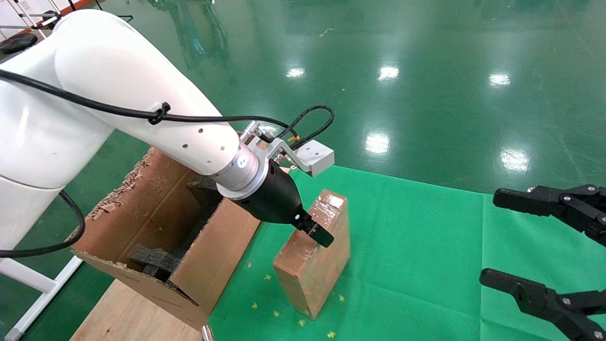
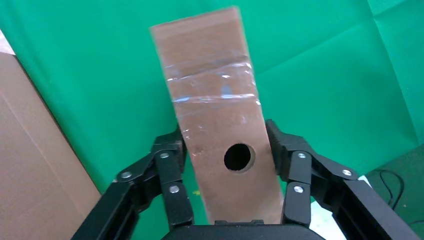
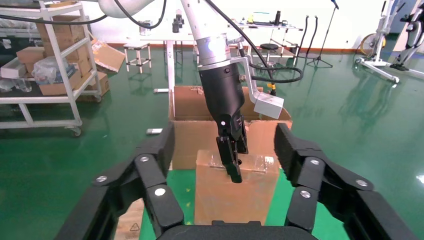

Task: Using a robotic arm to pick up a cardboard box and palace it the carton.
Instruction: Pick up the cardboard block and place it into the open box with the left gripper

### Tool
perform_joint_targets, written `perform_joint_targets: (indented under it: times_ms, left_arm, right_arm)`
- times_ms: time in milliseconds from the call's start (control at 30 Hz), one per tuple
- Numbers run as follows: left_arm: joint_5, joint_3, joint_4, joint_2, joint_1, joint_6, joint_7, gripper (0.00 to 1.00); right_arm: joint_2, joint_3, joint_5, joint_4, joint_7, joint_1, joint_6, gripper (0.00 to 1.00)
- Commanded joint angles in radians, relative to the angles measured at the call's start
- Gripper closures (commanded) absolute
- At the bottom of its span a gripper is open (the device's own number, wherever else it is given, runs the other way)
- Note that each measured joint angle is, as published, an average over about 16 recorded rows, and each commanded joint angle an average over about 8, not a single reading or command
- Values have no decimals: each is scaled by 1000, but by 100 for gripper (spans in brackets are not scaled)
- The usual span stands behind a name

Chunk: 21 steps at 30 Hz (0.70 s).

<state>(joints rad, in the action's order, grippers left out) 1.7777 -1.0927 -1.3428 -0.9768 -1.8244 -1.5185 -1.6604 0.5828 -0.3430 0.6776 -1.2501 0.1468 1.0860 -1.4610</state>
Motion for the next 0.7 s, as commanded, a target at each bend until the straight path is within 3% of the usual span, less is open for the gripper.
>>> perform_joint_targets:
  times_ms: [33,200,400,700]
  left_arm:
    - [0,0,5,-3,1,3,1,100]
    - [-6,16,12,38,-36,15,96,100]
    - [-69,96,62,162,-113,47,271,100]
    - [-93,194,283,328,-285,39,573,100]
  right_arm:
    - [0,0,0,0,0,0,0,0]
    - [0,0,0,0,0,0,0,0]
    - [0,0,0,0,0,0,0,0]
    - [0,0,0,0,0,0,0,0]
